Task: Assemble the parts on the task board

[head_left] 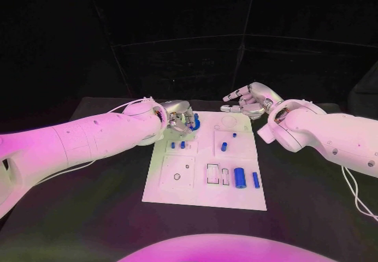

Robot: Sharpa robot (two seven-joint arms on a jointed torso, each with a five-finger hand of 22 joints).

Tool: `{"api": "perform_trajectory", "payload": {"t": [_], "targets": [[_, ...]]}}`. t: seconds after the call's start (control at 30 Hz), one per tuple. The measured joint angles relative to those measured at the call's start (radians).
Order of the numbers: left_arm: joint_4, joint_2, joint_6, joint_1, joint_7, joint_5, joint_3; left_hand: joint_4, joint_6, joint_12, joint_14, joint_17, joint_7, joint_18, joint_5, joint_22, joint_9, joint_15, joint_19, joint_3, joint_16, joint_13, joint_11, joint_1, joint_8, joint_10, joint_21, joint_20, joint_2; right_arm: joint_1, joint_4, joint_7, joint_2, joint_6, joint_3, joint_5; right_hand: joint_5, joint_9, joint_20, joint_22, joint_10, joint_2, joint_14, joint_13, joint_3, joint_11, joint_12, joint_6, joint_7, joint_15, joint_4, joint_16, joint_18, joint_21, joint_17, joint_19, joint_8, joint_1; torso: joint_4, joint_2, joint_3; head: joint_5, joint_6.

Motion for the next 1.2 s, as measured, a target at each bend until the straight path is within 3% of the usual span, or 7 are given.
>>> {"api": "perform_trajectory", "payload": {"t": [0.43,0.73,1.2], "targets": [[0.028,-0.065,0.017,-0.003,-0.037,0.045,0.005,-0.005,0.003,-0.009,0.0,-0.006,0.003,0.0,0.0,0.0,0.0,0.0,0.0,0.005,0.0,0.0,0.001,-0.016,-0.007,0.011,0.0,0.0,-0.013,0.0,-0.002,0.0,-0.005,0.0,0.0,0.0,0.0,0.0,0.0,0.0,0.0,0.0,0.0,0.0,0.0,0.0,0.0,0.0,0.0,0.0,0.0,0.0,0.0,0.0,0.001,0.0,0.0,0.0,0.0,0.0,-0.0002,0.009,0.0],[0.019,-0.068,0.045,-0.009,-0.054,0.056,0.005,-0.005,0.007,-0.016,0.0,-0.008,0.0,0.0,0.001,0.0,0.0,0.0,0.0,0.005,0.0,0.0,0.002,-0.027,-0.011,0.012,0.0,0.0,-0.015,0.0,-0.002,0.0,-0.005,0.0,0.0,0.0,0.0,0.0,0.0,0.0,0.0,0.0,0.0,0.0,0.0,0.0,0.0,0.0,0.0,0.0,0.0,0.0,0.0,0.0,0.001,0.0,0.0,0.0,-0.0036,0.001,0.0005,0.012,0.001],[0.007,-0.06,0.07,-0.014,-0.065,0.061,0.005,-0.005,0.007,-0.017,0.0,-0.008,0.0,0.0,0.001,0.0,0.0,0.0,0.0,0.005,0.0,0.0,0.002,-0.031,-0.015,0.012,0.0,0.0,-0.019,0.0,-0.002,0.0,-0.005,0.0,0.0,0.0,0.0,0.0,0.0,0.0,0.0,0.0,0.0,0.0,-0.003,0.0,0.0,0.0,0.0,0.0,-0.003,0.0,0.0,0.0,0.001,0.0,0.0,0.0,-0.004,0.002,0.001,0.013,0.0]]}}
